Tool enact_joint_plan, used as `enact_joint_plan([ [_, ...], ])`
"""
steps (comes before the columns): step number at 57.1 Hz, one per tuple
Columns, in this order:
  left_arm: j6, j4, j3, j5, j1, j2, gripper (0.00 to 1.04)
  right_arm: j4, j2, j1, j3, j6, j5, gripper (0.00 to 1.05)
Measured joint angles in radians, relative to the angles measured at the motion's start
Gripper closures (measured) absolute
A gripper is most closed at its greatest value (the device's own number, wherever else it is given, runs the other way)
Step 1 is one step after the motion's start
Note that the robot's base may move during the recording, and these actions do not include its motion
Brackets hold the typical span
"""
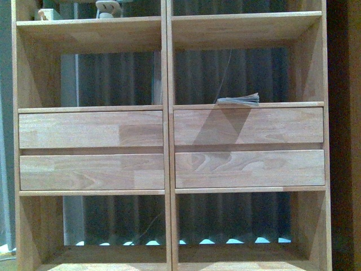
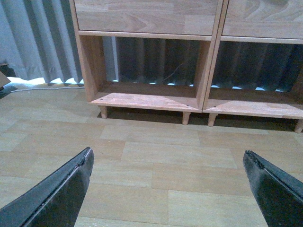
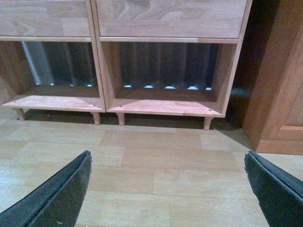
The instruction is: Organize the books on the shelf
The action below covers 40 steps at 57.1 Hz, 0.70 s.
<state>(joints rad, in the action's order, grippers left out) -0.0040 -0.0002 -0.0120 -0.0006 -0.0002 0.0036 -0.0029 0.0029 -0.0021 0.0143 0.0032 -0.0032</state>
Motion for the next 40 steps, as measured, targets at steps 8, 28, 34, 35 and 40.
enact_joint_plan([
  [8, 0.0, 0.0, 0.0, 0.0, 0.0, 0.0, 0.07, 0.0, 0.0, 0.0, 0.0, 0.0, 0.0, 0.07],
  [28, 0.0, 0.0, 0.0, 0.0, 0.0, 0.0, 0.07, 0.0, 0.0, 0.0, 0.0, 0.0, 0.0, 0.07],
  [34, 0.0, 0.0, 0.0, 0.0, 0.0, 0.0, 0.07, 0.0, 0.0, 0.0, 0.0, 0.0, 0.0, 0.07],
  [35, 0.0, 0.0, 0.0, 0.0, 0.0, 0.0, 0.07, 0.0, 0.0, 0.0, 0.0, 0.0, 0.0, 0.07],
  [40, 0.0, 0.0, 0.0, 0.0, 0.0, 0.0, 0.07, 0.0, 0.0, 0.0, 0.0, 0.0, 0.0, 0.07],
])
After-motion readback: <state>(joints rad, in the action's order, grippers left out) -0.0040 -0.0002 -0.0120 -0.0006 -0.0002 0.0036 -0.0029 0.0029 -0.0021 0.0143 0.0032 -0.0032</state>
